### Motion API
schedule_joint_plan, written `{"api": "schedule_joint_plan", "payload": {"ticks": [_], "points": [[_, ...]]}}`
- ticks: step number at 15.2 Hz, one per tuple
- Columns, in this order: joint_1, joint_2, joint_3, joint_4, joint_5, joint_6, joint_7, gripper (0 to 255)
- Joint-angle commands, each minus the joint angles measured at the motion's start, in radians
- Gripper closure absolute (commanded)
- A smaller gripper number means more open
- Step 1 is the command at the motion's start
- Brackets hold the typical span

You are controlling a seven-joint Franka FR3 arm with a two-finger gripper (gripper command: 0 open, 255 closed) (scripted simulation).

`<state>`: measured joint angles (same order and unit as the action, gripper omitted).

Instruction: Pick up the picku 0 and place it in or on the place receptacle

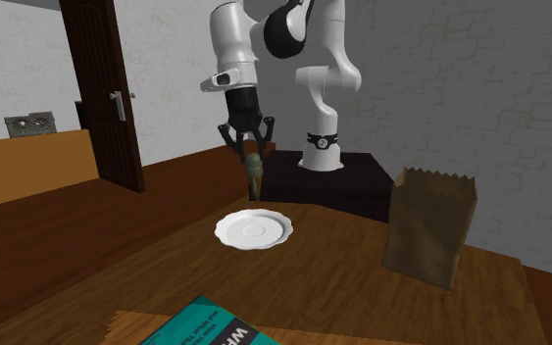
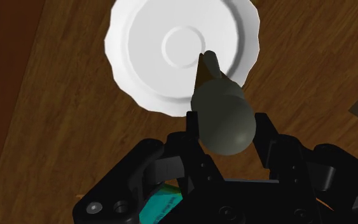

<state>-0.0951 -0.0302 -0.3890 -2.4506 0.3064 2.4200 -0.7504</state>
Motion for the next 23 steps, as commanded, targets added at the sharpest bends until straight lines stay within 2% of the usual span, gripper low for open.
{"api": "schedule_joint_plan", "payload": {"ticks": [1,10,18,19,23], "points": [[0.002,0.028,0.000,0.000,0.026,0.024,-0.023,255],[0.002,0.145,0.018,-0.010,0.155,0.124,-0.133,255],[0.001,0.145,0.019,-0.010,0.155,0.124,-0.133,255],[0.001,0.145,0.019,-0.010,0.155,0.124,-0.133,0],[0.001,0.145,0.019,-0.010,0.155,0.124,-0.133,0]]}}
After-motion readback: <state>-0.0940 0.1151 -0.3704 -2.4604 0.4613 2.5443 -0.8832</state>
